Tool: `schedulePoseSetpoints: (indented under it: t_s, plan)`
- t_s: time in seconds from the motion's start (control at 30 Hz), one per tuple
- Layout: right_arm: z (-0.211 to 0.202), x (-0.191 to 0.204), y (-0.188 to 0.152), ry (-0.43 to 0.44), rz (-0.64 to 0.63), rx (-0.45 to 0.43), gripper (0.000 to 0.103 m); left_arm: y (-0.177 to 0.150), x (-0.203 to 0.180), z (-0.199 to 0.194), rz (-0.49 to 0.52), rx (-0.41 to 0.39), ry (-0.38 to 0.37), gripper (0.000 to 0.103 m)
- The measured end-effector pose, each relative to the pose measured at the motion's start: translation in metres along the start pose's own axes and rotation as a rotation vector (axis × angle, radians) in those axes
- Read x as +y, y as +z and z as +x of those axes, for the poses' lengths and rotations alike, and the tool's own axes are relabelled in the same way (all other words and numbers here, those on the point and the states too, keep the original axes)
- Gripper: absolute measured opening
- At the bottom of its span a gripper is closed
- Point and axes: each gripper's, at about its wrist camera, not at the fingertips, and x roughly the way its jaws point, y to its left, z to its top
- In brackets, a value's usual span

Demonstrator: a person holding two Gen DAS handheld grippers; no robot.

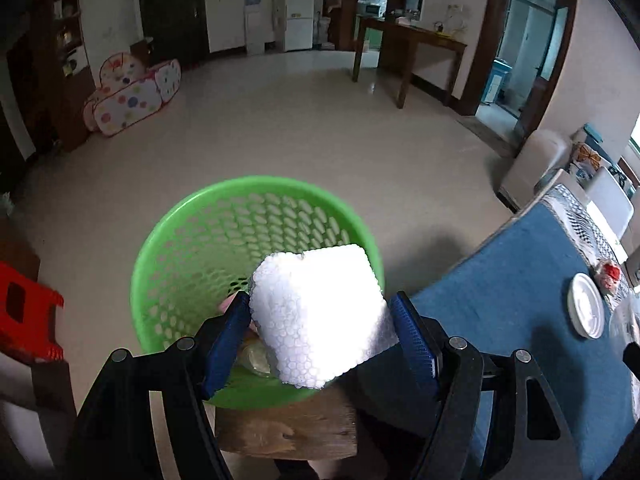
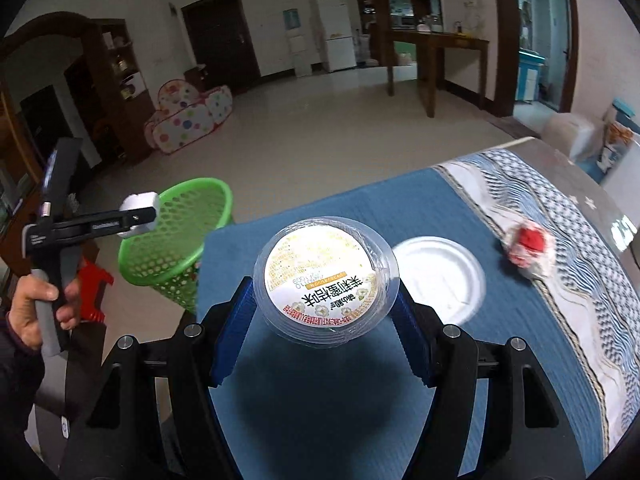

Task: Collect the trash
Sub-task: 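Drop the foam block from the left tool into the basket while the right tool carries the cup over, then open the right tool to drop the lidded cup into the green basket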

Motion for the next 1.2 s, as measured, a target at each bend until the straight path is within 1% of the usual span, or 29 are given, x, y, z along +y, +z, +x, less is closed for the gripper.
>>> schedulePoseSetpoints:
  t_s: [0.17,0.2,0.27,0.37,0.4,0.53,0.83,0.97,1.1,1.2]
  plan:
    - [0.014,0.018,0.007,0.023,-0.014,0.009,0.067,0.001,0.015,0.017,-0.012,0.025,-0.014,0.071]
    - [0.015,0.022,0.008,0.028,-0.016,0.011,0.067,0.001,0.016,0.019,-0.012,0.028,-0.015,0.075]
    - [0.021,0.029,0.01,0.037,-0.024,0.015,0.067,0.001,0.02,0.022,-0.019,0.029,-0.021,0.079]
    - [0.027,0.037,0.014,0.051,-0.033,0.017,0.067,-0.001,0.024,0.021,-0.021,0.02,-0.027,0.08]
    - [0.03,0.041,0.016,0.056,-0.039,0.018,0.067,-0.001,0.026,0.021,-0.022,0.016,-0.032,0.081]
    - [0.039,0.057,0.02,0.075,-0.057,0.025,0.067,-0.005,0.035,0.014,-0.024,0.002,-0.021,0.082]
    - [0.064,0.098,0.036,0.127,-0.108,0.035,0.067,-0.018,0.068,-0.01,-0.064,-0.025,0.0,0.082]
    - [0.082,0.118,0.044,0.147,-0.127,0.053,0.067,-0.027,0.085,-0.02,-0.076,-0.039,0.025,0.083]
    - [0.102,0.137,0.05,0.18,-0.129,0.076,0.067,-0.036,0.098,-0.027,-0.094,-0.044,0.04,0.083]
    - [0.117,0.152,0.054,0.19,-0.14,0.089,0.067,-0.04,0.106,-0.03,-0.108,-0.046,0.042,0.083]
